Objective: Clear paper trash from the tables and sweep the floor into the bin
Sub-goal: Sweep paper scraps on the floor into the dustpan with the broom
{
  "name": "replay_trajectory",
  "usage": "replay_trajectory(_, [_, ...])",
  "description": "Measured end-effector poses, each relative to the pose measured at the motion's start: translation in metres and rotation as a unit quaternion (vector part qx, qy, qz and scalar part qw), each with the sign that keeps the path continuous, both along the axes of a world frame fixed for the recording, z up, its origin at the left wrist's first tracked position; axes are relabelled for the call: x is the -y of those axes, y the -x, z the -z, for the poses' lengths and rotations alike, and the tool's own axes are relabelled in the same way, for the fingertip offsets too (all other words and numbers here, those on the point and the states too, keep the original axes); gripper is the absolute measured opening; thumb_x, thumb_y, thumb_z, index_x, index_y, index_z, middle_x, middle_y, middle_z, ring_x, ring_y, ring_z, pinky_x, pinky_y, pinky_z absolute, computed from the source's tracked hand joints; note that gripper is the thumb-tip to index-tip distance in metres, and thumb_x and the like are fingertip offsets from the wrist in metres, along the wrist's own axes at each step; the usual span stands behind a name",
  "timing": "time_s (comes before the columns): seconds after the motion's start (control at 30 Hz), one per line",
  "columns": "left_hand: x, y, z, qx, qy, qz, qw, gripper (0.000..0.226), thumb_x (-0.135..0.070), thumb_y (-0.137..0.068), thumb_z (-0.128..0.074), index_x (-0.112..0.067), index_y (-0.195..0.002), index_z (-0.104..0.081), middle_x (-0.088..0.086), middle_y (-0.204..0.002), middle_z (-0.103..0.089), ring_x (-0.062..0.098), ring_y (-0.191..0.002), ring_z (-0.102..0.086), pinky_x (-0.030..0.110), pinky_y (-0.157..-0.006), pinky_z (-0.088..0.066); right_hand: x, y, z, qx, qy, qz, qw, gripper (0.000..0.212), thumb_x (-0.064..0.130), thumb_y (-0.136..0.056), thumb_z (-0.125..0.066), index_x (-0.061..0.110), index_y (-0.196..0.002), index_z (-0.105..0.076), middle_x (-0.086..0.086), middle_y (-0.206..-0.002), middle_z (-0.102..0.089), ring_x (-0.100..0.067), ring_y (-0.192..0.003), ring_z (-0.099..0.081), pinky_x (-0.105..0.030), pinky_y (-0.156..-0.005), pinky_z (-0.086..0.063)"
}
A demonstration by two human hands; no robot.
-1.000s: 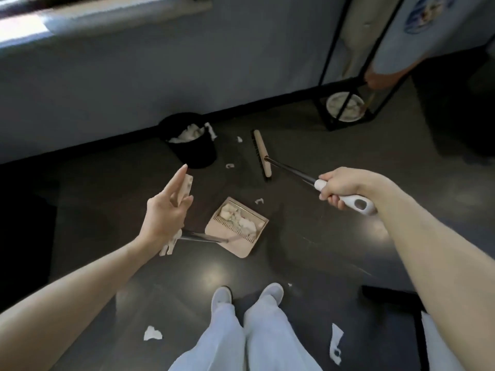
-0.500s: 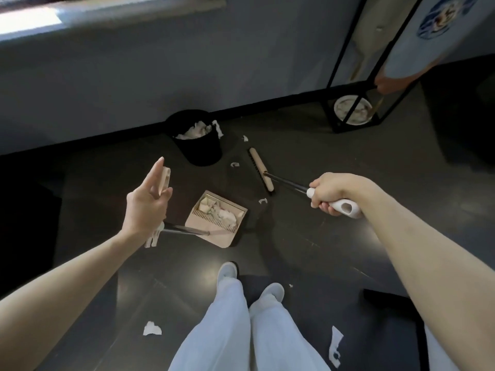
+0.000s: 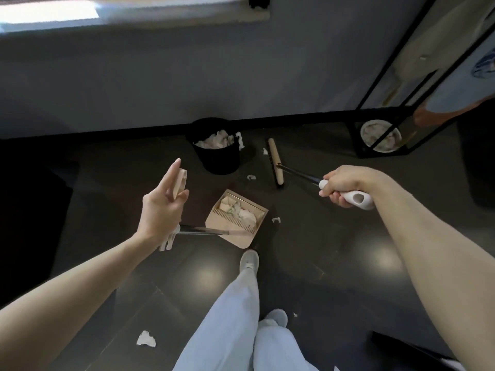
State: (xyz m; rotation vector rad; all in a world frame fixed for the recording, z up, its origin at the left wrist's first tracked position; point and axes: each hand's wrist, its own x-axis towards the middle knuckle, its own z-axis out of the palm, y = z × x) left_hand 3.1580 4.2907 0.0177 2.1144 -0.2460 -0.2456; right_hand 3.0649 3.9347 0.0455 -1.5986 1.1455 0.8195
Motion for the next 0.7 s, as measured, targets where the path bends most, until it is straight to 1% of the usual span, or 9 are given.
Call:
replay_trajectory(0.03, [0.001,-0.008,0.002,-0.001,0.001,0.001,1.000,0.069,-0.005,-0.092,-0.059,-0.054,-0.135,-0.035,-0.020,-0.099,-0.062,-0.006,-0.055,-0.053,0.005,-0.060,-0.043,0.004,-0.016,0.001,-0.001,0.006,-0.004,1.000,0.028,0.002,-0.093,-0.056,0.018,-0.114,-0.048,-0.004,-0.057,-0.049,-0.007,-0.046,-0.042,-0.016,-0.034,-0.036])
replay_trajectory(0.13, [0.004,-0.030,0.007,-0.009,0.006,-0.005,1.000,0.070,-0.005,-0.092,-0.060,-0.056,-0.133,-0.037,-0.003,-0.085,-0.066,0.002,-0.049,-0.041,0.010,-0.055,-0.042,0.019,-0.067,0.007,0.005,0.022,-0.023,0.999,0.027,0.003,-0.092,-0.058,0.017,-0.113,-0.048,-0.005,-0.059,-0.050,-0.007,-0.046,-0.043,-0.016,-0.034,-0.037])
replay_trajectory(0.2, [0.007,-0.045,0.009,-0.014,0.006,-0.006,1.000,0.070,-0.006,-0.091,-0.061,-0.056,-0.133,-0.038,0.001,-0.084,-0.066,0.004,-0.058,-0.043,0.011,-0.060,-0.043,0.028,-0.102,0.015,0.002,0.026,-0.035,0.999,0.026,0.004,-0.092,-0.058,0.017,-0.113,-0.048,-0.005,-0.060,-0.051,-0.007,-0.046,-0.044,-0.017,-0.034,-0.037])
replay_trajectory(0.23, [0.007,-0.052,0.010,-0.014,0.003,-0.006,1.000,0.070,-0.006,-0.090,-0.061,-0.057,-0.132,-0.039,-0.005,-0.085,-0.066,0.005,-0.062,-0.044,0.010,-0.063,-0.043,0.030,-0.118,0.020,-0.005,0.021,-0.038,0.999,0.026,0.005,-0.093,-0.058,0.016,-0.114,-0.048,-0.005,-0.057,-0.051,-0.006,-0.046,-0.043,-0.016,-0.034,-0.037])
replay_trajectory(0.3, [0.005,-0.065,0.012,-0.013,-0.013,-0.008,1.000,0.072,-0.007,-0.090,-0.062,-0.062,-0.130,-0.039,-0.022,-0.081,-0.066,0.000,-0.059,-0.045,0.005,-0.065,-0.042,0.031,-0.144,0.033,-0.026,-0.003,-0.036,0.999,0.025,0.006,-0.093,-0.057,0.012,-0.117,-0.049,-0.003,-0.049,-0.049,-0.006,-0.044,-0.042,-0.017,-0.034,-0.037])
replay_trajectory(0.4, [0.002,-0.076,0.014,-0.010,-0.038,-0.016,0.999,0.072,-0.007,-0.090,-0.062,-0.062,-0.130,-0.039,-0.034,-0.079,-0.064,-0.006,-0.053,-0.048,0.002,-0.064,-0.038,0.028,-0.167,0.048,-0.048,-0.035,-0.020,0.998,0.025,0.009,-0.094,-0.057,0.010,-0.118,-0.051,-0.004,-0.048,-0.048,-0.005,-0.038,-0.041,-0.016,-0.033,-0.036])
replay_trajectory(0.53, [0.005,-0.080,0.009,-0.007,-0.037,-0.020,0.999,0.075,-0.006,-0.090,-0.063,-0.065,-0.128,-0.038,-0.047,-0.098,-0.057,-0.017,-0.083,-0.056,-0.002,-0.077,-0.036,0.021,-0.180,0.048,-0.062,-0.042,-0.057,0.996,0.027,0.005,-0.093,-0.057,0.009,-0.119,-0.050,-0.003,-0.049,-0.049,-0.006,-0.039,-0.042,-0.017,-0.033,-0.037])
replay_trajectory(0.6, [0.006,-0.074,0.007,0.000,-0.035,-0.017,0.999,0.075,-0.005,-0.089,-0.063,-0.065,-0.129,-0.038,-0.051,-0.103,-0.053,-0.023,-0.101,-0.051,-0.003,-0.085,-0.034,0.011,-0.173,0.042,-0.081,-0.053,-0.081,0.992,0.027,0.002,-0.092,-0.056,0.009,-0.117,-0.050,-0.003,-0.049,-0.048,-0.006,-0.036,-0.042,-0.016,-0.032,-0.036])
replay_trajectory(0.7, [0.002,-0.056,0.008,0.019,-0.034,-0.020,0.999,0.075,-0.006,-0.089,-0.063,-0.065,-0.129,-0.038,-0.038,-0.112,-0.057,-0.024,-0.105,-0.048,-0.003,-0.088,-0.033,-0.006,-0.138,0.036,-0.102,-0.068,-0.111,0.986,0.024,0.000,-0.093,-0.054,0.010,-0.115,-0.049,-0.001,-0.048,-0.049,-0.006,-0.034,-0.040,-0.014,-0.033,-0.036])
